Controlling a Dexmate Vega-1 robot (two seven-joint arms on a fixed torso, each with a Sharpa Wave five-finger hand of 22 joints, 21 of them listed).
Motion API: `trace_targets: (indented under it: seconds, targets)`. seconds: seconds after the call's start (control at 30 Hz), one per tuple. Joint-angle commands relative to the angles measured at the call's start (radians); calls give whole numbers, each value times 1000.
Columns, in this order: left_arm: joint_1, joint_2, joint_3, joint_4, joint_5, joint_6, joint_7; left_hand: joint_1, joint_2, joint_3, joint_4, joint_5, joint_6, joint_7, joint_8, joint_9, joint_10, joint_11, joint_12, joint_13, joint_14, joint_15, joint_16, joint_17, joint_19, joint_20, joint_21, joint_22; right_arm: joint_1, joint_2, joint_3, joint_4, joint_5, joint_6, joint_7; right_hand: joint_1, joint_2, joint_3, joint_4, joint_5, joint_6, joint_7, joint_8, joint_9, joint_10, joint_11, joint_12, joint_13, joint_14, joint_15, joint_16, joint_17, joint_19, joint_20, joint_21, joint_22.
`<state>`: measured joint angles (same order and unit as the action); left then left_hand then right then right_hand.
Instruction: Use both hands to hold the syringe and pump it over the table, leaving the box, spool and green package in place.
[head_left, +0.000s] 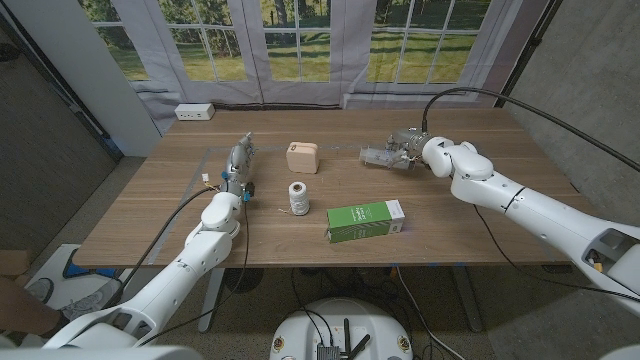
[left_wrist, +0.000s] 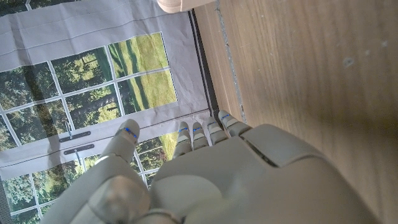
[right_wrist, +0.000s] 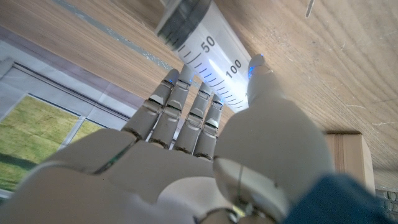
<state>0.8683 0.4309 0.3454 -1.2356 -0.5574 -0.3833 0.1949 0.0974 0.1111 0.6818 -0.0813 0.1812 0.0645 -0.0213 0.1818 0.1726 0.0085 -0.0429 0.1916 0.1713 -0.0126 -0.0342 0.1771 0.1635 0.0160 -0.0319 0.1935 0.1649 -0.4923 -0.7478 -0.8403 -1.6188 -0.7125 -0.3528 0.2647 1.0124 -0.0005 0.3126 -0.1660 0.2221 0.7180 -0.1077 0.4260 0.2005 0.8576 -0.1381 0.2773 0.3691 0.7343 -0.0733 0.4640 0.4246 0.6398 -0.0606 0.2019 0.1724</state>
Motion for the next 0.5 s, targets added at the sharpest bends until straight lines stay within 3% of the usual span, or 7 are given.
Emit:
trace_targets:
  seconds: [0.03, 0.5]
  targets:
    - [2, -1, 5, -1, -3, 6, -1, 5, 54, -1, -3, -2, 7, 0, 0, 1, 6, 2, -3, 2, -2, -28, -1, 3, 7, -25, 0, 5, 3, 11, -17, 26, -4, -2, -18, 31, 91, 1, -2, 6, 102, -107, 2, 5, 57, -61, -1, 4, -5, -153, -4, 3, 1, -7, 2, 3]
    - [8, -1, 5, -7, -6, 8, 2, 4, 57, 1, -1, -1, 8, 1, 0, 1, 7, 2, -3, 3, -3, -27, -2, 3, 8, -24, -1, 5, 14, 16, -31, 31, -2, -14, 3, 22, 85, -8, 4, 5, 73, -110, -15, 5, 24, -52, -16, 10, -19, -146, -10, 8, 1, -4, 2, 3]
